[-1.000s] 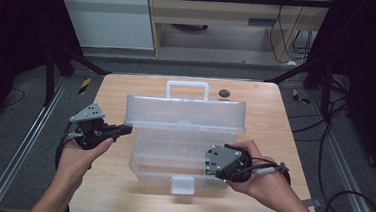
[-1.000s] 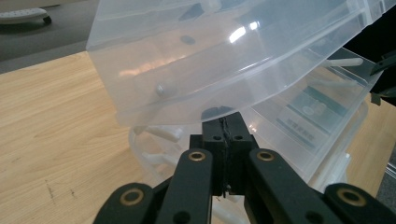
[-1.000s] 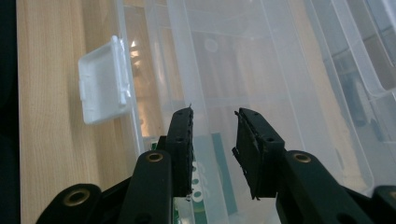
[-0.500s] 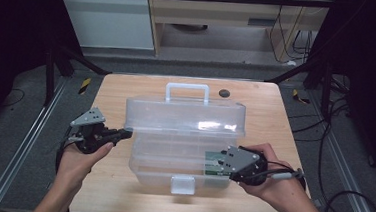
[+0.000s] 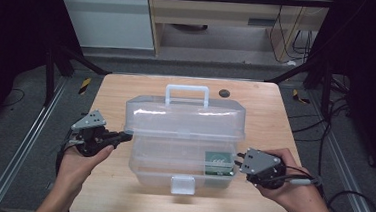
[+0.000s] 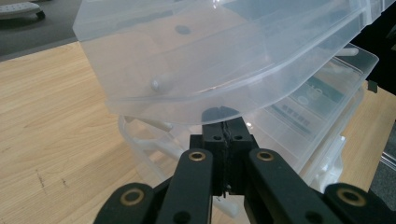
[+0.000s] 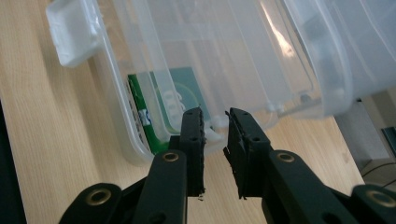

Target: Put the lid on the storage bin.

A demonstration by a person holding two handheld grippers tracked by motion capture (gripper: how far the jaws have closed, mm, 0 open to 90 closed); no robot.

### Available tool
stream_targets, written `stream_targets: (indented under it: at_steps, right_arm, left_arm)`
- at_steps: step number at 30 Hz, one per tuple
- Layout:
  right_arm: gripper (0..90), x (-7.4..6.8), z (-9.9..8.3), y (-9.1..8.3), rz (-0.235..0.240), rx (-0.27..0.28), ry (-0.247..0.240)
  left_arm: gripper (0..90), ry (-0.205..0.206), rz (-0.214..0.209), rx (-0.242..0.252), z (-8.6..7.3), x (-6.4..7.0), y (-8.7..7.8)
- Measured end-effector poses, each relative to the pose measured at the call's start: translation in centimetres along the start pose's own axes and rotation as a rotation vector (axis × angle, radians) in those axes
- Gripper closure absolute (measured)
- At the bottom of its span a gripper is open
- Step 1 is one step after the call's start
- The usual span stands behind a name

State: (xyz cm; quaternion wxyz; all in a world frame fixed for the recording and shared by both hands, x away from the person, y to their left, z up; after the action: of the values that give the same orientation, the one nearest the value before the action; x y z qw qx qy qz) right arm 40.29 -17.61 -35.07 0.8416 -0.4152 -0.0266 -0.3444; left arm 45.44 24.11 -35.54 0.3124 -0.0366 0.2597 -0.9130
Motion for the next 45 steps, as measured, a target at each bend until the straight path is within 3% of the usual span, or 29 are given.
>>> stream_targets:
  at_steps: [12,20,28,45]
  right_arm:
    - [66.7,1.5,-3.0,-0.2,-0.051,-0.003,0.103]
    - [63.1,2.1,-4.6,0.5,-0.075,0.001,0.16]
    - [65.6,2.1,-5.7,1.4,-0.085,-0.019,0.177]
    - [64.8,2.3,-6.5,1.6,-0.092,-0.028,0.199]
  left_arm:
    - [89.6,0.012,0.004,-0.002,-0.5,0.5,0.0]
    - [89.6,0.032,0.007,-0.009,-1.4,1.1,0.1]
    - [89.6,0.028,0.006,-0.003,-2.4,1.5,0.2]
    - [89.6,0.016,0.022,-0.003,-4.6,2.4,0.0]
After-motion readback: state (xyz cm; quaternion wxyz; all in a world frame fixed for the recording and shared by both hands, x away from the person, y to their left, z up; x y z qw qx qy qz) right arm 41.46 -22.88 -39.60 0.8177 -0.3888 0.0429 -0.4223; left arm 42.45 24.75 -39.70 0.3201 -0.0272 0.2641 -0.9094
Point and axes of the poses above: each handheld gripper's, and its own axes: y roughly forward along the jaws, z roughly out of its top, x roughly to its right, the point moved 2 cm from there along y, roughly forward along the jaws, and after that the axes turned 14 degrees about y, right-handed, at the moved point
